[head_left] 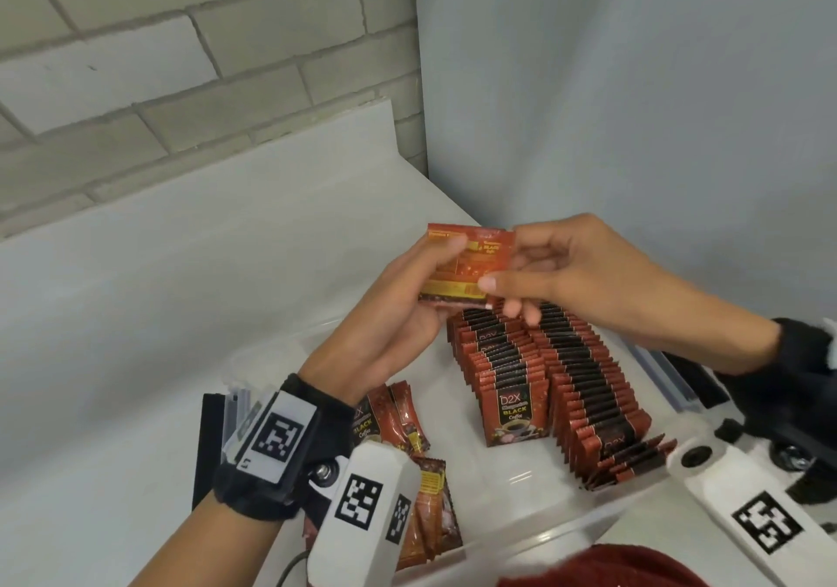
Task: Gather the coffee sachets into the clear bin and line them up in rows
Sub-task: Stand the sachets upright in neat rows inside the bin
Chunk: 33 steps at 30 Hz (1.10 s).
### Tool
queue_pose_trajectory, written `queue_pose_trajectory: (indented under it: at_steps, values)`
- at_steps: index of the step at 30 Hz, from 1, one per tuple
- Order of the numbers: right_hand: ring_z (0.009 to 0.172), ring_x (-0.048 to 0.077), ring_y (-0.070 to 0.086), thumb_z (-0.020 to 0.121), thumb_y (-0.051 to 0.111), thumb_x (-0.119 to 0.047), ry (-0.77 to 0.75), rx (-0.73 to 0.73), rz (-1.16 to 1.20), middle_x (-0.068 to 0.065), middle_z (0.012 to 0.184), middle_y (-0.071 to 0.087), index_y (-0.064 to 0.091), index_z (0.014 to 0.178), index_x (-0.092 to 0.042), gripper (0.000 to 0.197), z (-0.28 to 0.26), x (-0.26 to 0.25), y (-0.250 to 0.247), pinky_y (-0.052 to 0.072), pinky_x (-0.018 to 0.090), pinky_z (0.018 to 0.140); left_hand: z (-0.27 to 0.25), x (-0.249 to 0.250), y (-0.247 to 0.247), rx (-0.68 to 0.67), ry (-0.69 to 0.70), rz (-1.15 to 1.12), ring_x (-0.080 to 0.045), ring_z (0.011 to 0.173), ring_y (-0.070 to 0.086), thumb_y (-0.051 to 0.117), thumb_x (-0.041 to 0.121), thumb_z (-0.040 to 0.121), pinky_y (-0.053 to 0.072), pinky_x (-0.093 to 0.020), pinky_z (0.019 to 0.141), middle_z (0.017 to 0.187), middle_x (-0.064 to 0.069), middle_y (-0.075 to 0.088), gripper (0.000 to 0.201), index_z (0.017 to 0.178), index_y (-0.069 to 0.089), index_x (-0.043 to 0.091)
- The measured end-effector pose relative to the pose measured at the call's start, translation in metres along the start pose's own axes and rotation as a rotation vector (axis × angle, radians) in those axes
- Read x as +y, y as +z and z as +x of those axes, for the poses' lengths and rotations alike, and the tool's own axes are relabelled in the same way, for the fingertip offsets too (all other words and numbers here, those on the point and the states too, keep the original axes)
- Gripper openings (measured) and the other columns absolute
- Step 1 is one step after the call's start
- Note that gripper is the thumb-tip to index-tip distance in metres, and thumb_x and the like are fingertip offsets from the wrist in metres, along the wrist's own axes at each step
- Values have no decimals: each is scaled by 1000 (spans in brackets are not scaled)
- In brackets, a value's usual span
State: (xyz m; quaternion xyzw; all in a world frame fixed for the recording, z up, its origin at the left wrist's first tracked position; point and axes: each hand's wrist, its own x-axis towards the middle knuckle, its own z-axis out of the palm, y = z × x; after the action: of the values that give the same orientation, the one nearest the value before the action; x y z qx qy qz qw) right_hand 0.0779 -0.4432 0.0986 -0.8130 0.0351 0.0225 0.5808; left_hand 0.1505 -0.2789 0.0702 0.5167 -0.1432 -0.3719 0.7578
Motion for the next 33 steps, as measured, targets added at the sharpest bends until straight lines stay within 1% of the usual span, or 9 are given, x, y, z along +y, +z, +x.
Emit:
queue_pose_trajectory:
  at_steps: [3,5,8,12,18,21,23,27,33]
  values:
    - [79,9,72,80,73,-13,-131,84,-4,-1,83,76,74,93,-15,13,-1,-5,-4,53,19,81,-1,3,0,-10,9,13,-16,114,59,39,66,79,46,-30,95,120,-7,65,75,127,57,12]
    - [89,6,71,78,73,-8,-214,117,-8,-4,92,75,75,93,-18,18,-2,-7,-4,51,16,84,0,3,-1,-1,-30,-5,-15,103,62,35,69,76,50,-25,86,114,-7,65,80,128,58,13]
    - [97,7,67,76,72,-16,-268,126,-53,-5,102,71,75,94,-22,20,-3,-6,-5,50,17,88,1,2,1,-12,-66,-7,-11,80,63,49,46,85,53,-19,68,98,-8,67,55,117,62,4]
    - [102,8,65,83,69,-8,-237,100,-104,-6,106,70,75,99,-24,24,-5,-1,-8,51,22,91,0,3,-2,8,-26,-3,-16,100,63,58,16,82,53,-24,88,112,-12,68,41,121,62,3]
    - [90,16,72,96,42,-1,26,104,217,7,97,74,68,102,-12,28,-10,0,-11,56,20,79,1,5,-5,72,57,32,-16,97,67,62,13,80,56,-25,84,108,-11,71,41,120,62,3]
    - [88,22,72,95,50,-17,87,-4,344,11,93,75,65,102,-6,20,-14,-1,-10,57,25,80,0,8,-4,107,60,24,-22,93,68,65,10,77,57,-30,84,107,-17,70,38,113,61,0]
    - [87,25,73,82,62,-29,94,-49,285,13,92,75,63,103,-4,32,-17,1,-9,58,27,81,-1,9,-4,107,47,-6,-23,90,69,66,7,73,58,-33,83,101,-17,71,28,100,60,5]
    - [66,17,68,72,71,-19,78,-31,109,10,75,73,68,90,-4,24,-19,2,-15,55,19,64,-10,17,-5,28,-23,101,-24,92,69,68,4,73,58,-33,84,95,-15,69,18,84,55,10]
    - [53,7,62,77,77,-19,152,-222,-295,-1,63,70,73,78,-20,5,-26,8,-19,47,14,55,-26,31,1,-149,-75,812,-10,74,62,75,20,78,49,-20,67,85,-7,72,14,90,71,14]
